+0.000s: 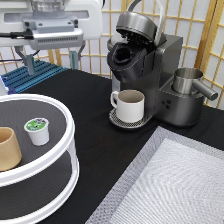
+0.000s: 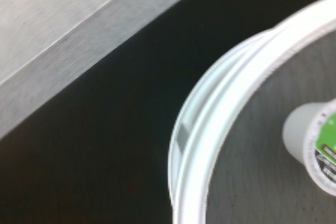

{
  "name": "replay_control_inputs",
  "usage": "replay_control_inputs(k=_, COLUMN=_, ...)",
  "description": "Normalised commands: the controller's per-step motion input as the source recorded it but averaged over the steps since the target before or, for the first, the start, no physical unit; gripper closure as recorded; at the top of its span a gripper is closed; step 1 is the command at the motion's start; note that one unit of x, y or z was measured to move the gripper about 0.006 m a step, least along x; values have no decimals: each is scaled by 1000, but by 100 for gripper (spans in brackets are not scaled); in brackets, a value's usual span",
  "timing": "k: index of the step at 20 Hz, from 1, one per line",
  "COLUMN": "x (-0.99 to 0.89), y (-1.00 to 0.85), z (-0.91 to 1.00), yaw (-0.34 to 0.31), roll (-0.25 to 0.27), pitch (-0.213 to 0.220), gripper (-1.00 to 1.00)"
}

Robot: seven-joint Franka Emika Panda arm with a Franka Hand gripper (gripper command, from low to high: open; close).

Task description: Make coffee

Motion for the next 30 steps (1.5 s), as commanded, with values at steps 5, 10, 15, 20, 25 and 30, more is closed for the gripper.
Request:
replay_control_inputs(k=5, x=0, y=-93, z=-87, yaw=-310, roll=-98, pitch=-131, gripper=-100)
replay_control_inputs(k=10, x=-108, y=-230, z=-124, yaw=-236, roll=-149, pitch=-112, gripper=-100)
replay_control_inputs(k=15, x=-364, y=-287, z=-246, yaw=-176, roll=-187, pitch=-56, gripper=-100)
replay_control_inputs(k=20, x=-538, y=-197, z=-327, yaw=-148, roll=-126, pitch=-74, gripper=-100)
replay_control_inputs(k=25, x=-343, y=-176, z=-314, yaw=-67, roll=-7, pitch=-189, gripper=-100)
replay_control_inputs(k=30, x=-395, y=-211, z=-475, yaw=0, roll=110, pitch=-212, gripper=-100)
